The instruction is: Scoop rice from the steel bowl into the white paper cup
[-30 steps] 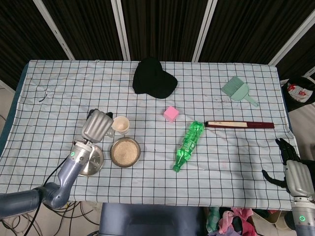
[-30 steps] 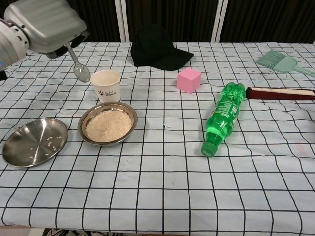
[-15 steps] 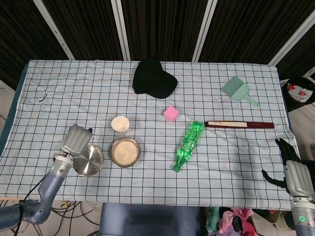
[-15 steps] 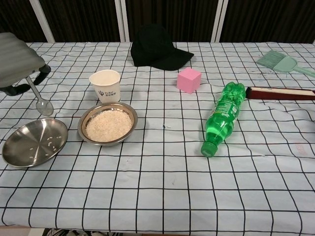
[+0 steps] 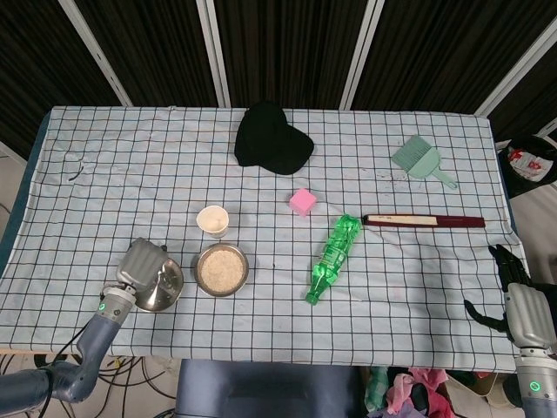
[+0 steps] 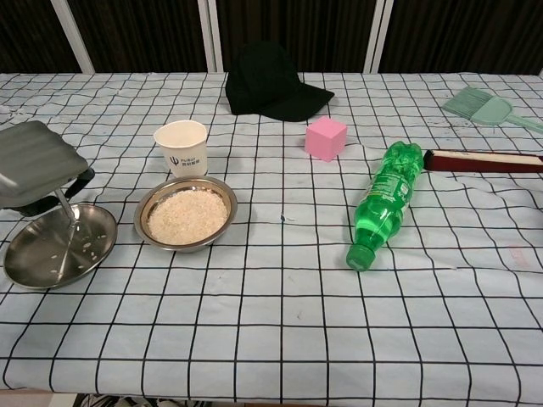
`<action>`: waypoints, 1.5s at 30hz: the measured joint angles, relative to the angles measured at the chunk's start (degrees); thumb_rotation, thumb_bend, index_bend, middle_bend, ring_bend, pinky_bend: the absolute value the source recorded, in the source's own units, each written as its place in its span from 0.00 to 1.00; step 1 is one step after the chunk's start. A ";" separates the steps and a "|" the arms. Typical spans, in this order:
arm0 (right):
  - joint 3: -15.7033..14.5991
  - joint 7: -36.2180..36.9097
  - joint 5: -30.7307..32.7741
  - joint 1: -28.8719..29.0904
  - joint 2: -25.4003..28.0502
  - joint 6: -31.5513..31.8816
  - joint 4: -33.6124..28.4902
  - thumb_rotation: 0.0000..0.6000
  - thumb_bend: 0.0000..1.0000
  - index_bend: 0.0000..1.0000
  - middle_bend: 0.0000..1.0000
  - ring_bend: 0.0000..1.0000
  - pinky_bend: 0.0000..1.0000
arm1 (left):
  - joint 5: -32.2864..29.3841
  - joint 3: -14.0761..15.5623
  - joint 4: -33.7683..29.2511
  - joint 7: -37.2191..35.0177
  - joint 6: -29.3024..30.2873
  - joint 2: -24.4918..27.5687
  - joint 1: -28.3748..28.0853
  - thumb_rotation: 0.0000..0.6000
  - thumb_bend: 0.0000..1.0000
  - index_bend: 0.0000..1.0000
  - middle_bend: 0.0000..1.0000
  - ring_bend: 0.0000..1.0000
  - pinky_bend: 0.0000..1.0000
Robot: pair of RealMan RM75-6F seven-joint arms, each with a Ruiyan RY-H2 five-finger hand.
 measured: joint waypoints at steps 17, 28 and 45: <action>-0.11 -0.48 -0.30 -0.11 -0.14 0.36 0.01 1.00 0.21 0.00 0.00 0.00 0.17 | -0.86 -0.55 -3.08 0.08 0.54 2.28 1.48 1.00 0.20 0.53 1.00 1.00 1.00; -0.42 -0.95 -0.84 -0.10 -0.12 0.34 0.30 1.00 0.21 0.00 0.00 0.00 0.17 | 0.58 -1.24 -6.97 -5.77 5.39 5.69 4.56 1.00 0.19 0.35 0.77 0.78 0.89; -1.41 -4.09 -3.33 -0.04 -0.64 1.41 2.03 1.00 0.21 0.00 0.00 0.00 0.17 | 15.93 3.08 -12.12 -34.30 27.24 15.62 21.35 1.00 0.00 0.00 0.00 0.00 0.00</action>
